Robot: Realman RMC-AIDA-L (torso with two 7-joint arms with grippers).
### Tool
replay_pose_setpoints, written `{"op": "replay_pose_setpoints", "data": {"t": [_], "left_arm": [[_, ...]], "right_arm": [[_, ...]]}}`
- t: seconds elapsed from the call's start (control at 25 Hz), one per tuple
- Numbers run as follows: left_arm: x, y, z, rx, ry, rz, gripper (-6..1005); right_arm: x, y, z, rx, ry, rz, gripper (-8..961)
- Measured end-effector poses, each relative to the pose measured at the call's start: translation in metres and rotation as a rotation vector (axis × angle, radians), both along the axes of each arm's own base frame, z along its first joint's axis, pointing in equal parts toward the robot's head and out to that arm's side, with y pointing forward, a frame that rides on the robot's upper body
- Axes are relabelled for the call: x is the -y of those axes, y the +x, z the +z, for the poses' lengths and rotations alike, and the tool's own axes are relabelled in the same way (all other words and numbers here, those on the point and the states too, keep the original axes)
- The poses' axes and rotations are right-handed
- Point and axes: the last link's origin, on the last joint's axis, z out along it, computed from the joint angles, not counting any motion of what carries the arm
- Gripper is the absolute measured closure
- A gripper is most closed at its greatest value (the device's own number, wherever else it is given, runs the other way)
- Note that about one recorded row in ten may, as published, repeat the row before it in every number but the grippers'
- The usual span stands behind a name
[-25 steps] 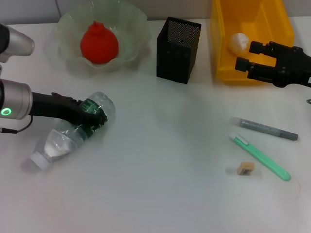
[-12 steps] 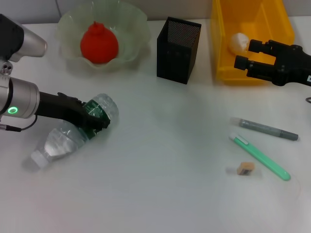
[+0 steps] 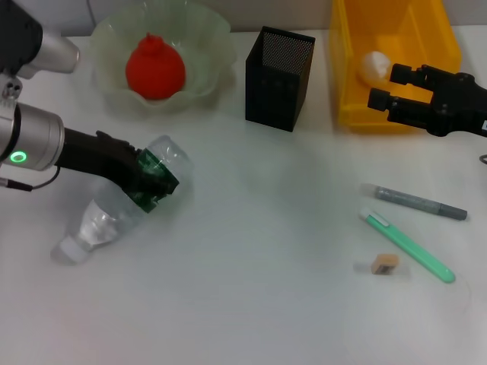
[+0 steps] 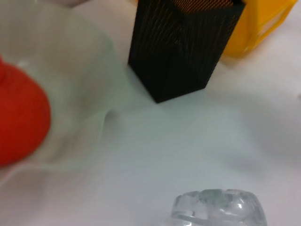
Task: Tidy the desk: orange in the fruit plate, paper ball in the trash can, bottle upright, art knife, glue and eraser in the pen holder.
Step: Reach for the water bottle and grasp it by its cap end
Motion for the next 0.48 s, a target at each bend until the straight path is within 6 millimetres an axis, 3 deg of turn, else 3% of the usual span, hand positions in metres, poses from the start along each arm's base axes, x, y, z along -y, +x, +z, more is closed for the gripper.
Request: {"op": "replay_pose_setpoints", "data": {"t": [0.48], "left_arm": [[-0.011,0.025,0.006,-0.131,-0.045,-0.065,221]], "right_arm": [[0.001,0.001,0.001,0.001,0.002,0.003,179]]}}
